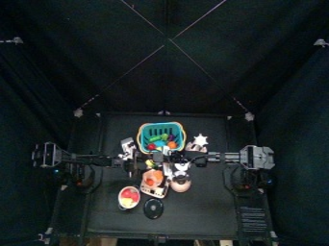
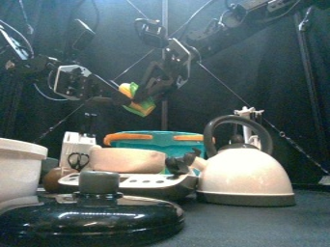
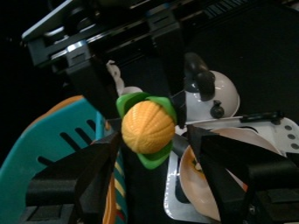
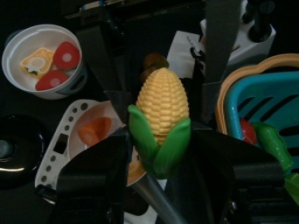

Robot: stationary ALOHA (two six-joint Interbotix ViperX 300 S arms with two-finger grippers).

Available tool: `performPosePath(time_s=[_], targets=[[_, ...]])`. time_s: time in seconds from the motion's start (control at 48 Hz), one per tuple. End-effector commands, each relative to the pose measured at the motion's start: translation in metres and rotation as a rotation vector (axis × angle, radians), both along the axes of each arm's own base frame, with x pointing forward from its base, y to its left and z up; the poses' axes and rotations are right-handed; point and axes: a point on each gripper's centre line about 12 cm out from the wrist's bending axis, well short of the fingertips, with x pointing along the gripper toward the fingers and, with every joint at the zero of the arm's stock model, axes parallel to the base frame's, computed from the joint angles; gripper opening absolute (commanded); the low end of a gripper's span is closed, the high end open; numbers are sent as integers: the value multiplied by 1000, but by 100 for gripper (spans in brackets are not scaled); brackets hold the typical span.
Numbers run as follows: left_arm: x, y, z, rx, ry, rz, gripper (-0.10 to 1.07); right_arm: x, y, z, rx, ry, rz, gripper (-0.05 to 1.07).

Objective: Remove piece of corn husk

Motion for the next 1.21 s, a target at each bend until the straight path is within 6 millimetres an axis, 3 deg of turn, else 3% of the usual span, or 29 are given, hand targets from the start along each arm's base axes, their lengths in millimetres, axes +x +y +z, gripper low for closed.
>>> performPosePath(time_s=[0.0,0.229,0.458,0.729,1.188], targets=[[-4,4,17,-34,-65,44,96,-12,-1,35,-21,-85,-5,64],[-15,0,43,-126,-174,85,96,-35,-5,52,-94,-192,-19,64],[-14,5,63,-414,-299,186,96,-56,-12,56,-184,-361,-50,64],[-5,9,65,-594,-360,210,96,-55,-15,49,-189,-381,-63,64],[22,14,47,-637,-329,237,96,-54,-16,45,-188,-372,-62,64]])
